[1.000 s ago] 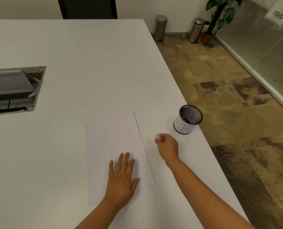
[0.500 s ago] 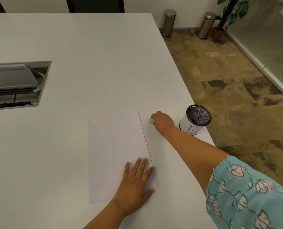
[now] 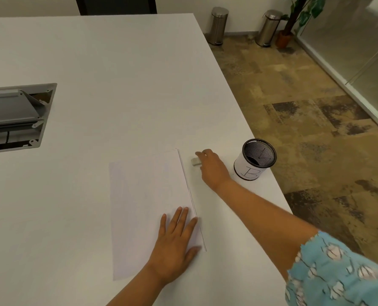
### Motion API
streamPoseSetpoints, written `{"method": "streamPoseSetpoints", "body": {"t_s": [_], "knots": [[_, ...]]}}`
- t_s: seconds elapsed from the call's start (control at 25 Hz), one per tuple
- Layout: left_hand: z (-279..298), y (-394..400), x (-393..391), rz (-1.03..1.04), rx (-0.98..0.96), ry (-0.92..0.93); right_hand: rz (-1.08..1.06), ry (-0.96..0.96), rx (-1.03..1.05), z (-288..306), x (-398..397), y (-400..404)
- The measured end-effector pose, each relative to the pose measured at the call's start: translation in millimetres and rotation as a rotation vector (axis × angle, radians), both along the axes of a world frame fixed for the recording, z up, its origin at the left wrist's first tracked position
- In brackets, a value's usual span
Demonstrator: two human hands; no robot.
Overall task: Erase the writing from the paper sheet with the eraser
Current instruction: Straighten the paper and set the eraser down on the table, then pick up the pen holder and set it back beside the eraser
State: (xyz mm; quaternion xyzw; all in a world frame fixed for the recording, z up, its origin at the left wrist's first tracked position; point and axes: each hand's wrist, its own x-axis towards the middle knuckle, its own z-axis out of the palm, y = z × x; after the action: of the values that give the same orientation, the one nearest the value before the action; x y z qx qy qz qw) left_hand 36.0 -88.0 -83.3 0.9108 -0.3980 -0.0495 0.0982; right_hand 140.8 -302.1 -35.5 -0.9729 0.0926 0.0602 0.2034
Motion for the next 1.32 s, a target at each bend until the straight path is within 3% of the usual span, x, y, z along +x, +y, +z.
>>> {"method": "streamPoseSetpoints", "body": {"t_s": [0.12, 0.24, 0.36, 0.6, 0.68, 0.84, 1.0, 1.32], "knots": [[1, -1, -2, 0.041, -0.027, 0.000, 0.004, -0.167, -0.120, -23, -52, 18], [4, -5, -7, 0.052, -0.036, -0.002, 0.089, -0.091, -0.250, -48, -91, 26], [5, -8, -15, 0.070, -0.032, 0.002, -0.034, 0.012, -0.267, -47, -97, 15], [9, -4, -25, 0.051, -0.008, -0.001, -0.121, 0.012, -0.283, -31, -105, 8], [11, -5, -23, 0.050, -0.028, -0.017, -0.202, -0.074, -0.181, -26, -127, 21], [14, -12, -16, 0.053, -0.060, -0.056, -0.571, -0.189, 0.123, -7, -181, 40], [18, -34, -24, 0.137, -0.026, 0.015, -0.801, -0.361, 0.330, 20, -177, 19], [-3, -114, 6, 0.273, 0.075, 0.142, -0.804, -0.415, 0.705, 23, -102, -57]]}}
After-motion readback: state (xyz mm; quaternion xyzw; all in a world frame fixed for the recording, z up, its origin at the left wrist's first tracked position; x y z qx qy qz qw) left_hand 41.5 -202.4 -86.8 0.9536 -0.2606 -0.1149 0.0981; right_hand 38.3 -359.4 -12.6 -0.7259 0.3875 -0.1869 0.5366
